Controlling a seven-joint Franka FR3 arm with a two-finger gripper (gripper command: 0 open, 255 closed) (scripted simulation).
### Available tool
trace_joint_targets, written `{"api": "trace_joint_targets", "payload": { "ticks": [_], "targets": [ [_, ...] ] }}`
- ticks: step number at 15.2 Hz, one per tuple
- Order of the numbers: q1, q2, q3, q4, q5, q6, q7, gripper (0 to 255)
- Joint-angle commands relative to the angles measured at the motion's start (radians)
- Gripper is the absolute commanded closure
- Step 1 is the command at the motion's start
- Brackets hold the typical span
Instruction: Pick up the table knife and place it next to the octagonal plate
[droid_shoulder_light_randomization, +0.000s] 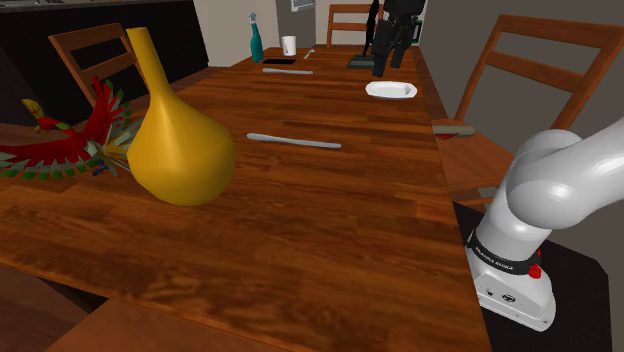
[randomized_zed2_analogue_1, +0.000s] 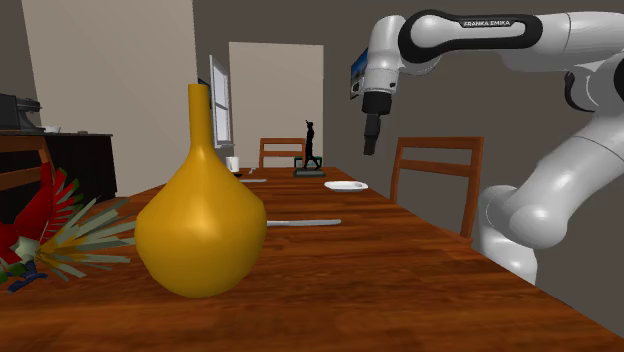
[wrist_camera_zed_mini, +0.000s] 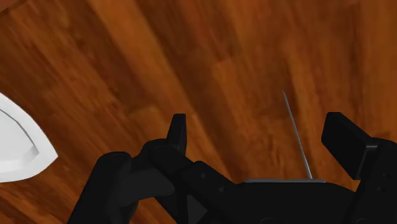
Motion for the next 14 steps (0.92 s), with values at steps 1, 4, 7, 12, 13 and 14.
{"api": "trace_joint_targets", "payload": {
  "ticks": [1,4,7,12,13,14],
  "targets": [
    [0.000,0.000,0.000,0.000,0.000,0.000,0.000,0],
    [0.025,0.082,0.012,0.005,0.011,0.082,-0.026,0],
    [0.050,0.169,0.025,0.020,0.022,0.158,-0.052,0],
    [0.088,0.322,0.050,0.068,0.036,0.271,-0.096,0],
    [0.095,0.353,0.055,0.080,0.038,0.292,-0.104,0],
    [0.102,0.385,0.061,0.094,0.040,0.311,-0.112,0]
  ]
}}
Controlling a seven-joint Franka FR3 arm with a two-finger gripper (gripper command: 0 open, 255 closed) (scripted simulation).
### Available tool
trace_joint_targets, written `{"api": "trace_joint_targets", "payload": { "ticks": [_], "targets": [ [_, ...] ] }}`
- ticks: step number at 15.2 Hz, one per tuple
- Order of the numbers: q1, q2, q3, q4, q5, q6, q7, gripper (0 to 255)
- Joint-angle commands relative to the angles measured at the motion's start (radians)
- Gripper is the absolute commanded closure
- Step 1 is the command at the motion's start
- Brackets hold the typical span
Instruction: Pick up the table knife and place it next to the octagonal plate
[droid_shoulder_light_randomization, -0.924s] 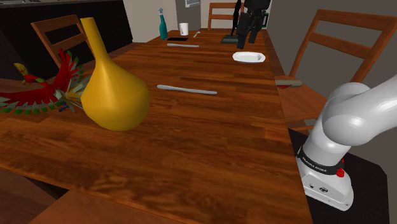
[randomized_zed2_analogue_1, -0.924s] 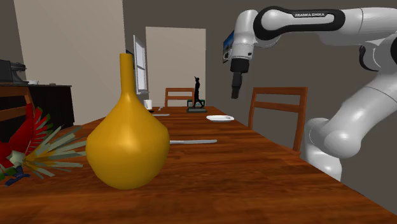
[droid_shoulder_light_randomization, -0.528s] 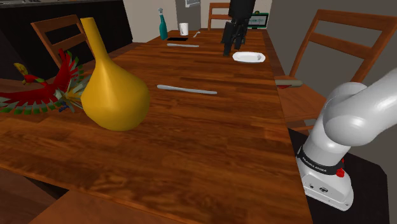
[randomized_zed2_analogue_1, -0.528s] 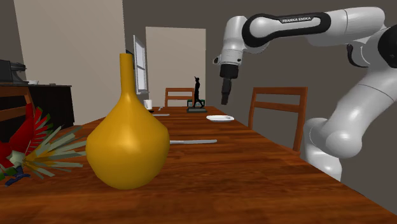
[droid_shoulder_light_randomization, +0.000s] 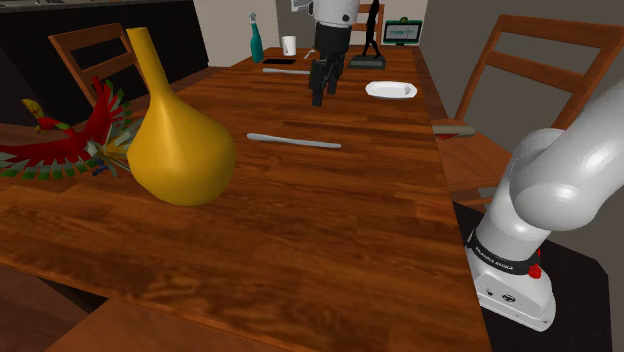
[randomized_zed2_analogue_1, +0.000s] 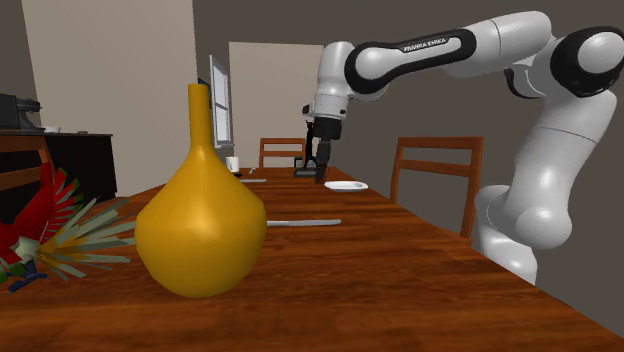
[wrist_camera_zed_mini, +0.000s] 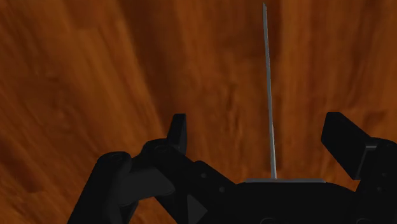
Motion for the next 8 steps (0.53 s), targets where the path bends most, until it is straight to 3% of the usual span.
{"api": "trace_joint_targets", "payload": {
  "ticks": [1,8],
  "targets": [
    [0.015,0.063,0.012,0.022,0.004,0.045,-0.016,0],
    [0.058,0.277,0.054,0.144,0.004,0.147,-0.066,0]
  ]
}}
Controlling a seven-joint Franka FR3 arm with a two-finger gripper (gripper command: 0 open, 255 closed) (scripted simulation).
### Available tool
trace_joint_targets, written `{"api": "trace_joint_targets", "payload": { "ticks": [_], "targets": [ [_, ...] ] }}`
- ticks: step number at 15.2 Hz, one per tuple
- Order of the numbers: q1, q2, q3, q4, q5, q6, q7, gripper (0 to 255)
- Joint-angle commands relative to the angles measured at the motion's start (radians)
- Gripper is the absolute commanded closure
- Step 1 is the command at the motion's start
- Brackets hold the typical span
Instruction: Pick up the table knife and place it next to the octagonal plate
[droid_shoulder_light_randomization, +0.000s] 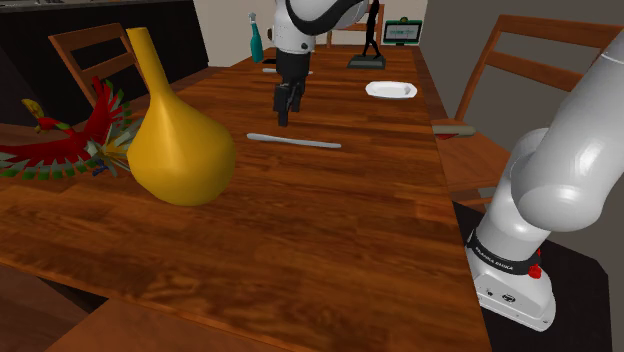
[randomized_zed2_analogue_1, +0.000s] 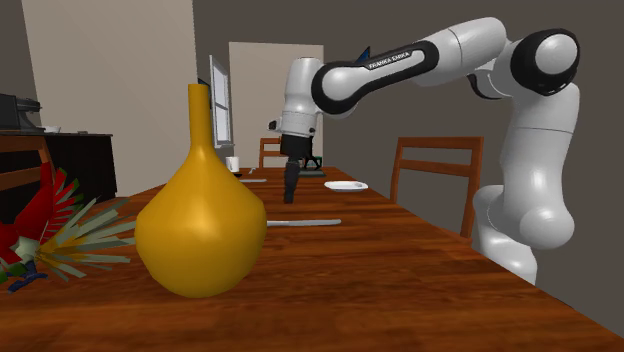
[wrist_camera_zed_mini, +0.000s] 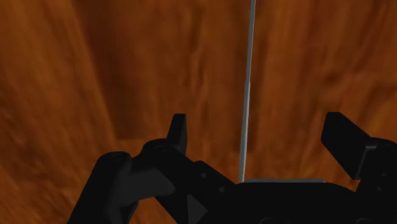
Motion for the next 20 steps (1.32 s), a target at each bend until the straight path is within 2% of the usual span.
{"api": "trace_joint_targets", "payload": {
  "ticks": [1,8,15,16,20],
  "targets": [
    [0.007,0.043,0.009,0.017,-0.002,0.028,-0.002,0],
    [0.010,0.079,0.012,-0.031,-0.004,0.112,0.000,0],
    [0.010,0.079,0.012,-0.030,-0.004,0.112,0.000,0],
    [0.010,0.079,0.012,-0.030,-0.004,0.112,0.000,255],
    [0.010,0.079,0.012,-0.030,-0.004,0.112,0.000,255]
  ]
}}
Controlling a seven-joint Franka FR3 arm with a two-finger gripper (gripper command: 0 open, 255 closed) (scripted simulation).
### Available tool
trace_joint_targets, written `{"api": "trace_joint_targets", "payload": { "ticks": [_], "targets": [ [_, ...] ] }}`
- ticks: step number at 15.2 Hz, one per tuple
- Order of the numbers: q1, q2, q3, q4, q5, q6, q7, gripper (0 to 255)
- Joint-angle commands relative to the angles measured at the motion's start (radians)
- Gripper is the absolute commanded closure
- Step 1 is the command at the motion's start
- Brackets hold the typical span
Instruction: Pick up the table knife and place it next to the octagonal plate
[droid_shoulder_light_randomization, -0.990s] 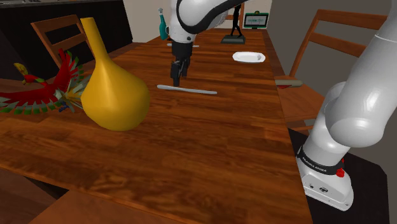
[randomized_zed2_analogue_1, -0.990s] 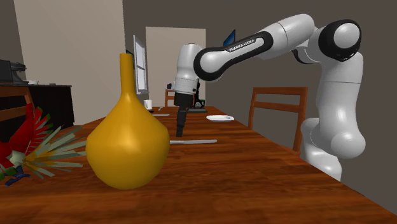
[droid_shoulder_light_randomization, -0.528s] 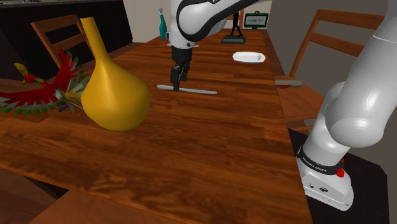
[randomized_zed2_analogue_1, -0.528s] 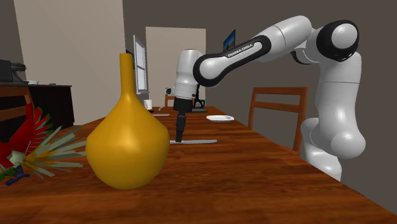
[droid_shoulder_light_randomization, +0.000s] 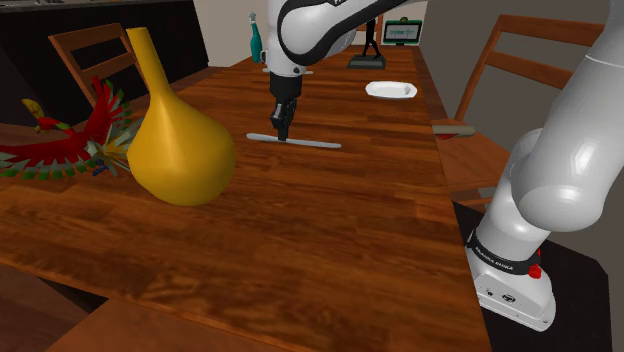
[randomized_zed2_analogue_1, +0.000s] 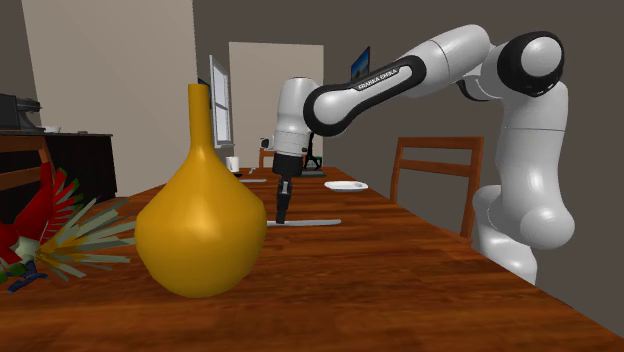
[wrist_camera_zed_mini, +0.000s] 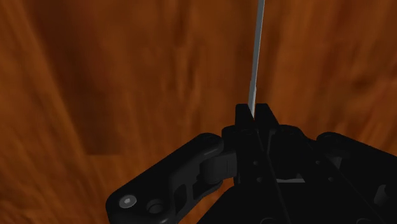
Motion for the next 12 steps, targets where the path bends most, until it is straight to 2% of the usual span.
{"api": "trace_joint_targets", "payload": {
  "ticks": [1,5,12],
  "targets": [
    [0.000,0.000,0.000,0.000,0.000,0.000,0.000,255],
    [0.000,0.000,0.000,0.000,0.000,0.000,0.000,255],
    [-0.001,-0.022,-0.002,0.070,-0.001,-0.092,0.003,255]
  ]
}}
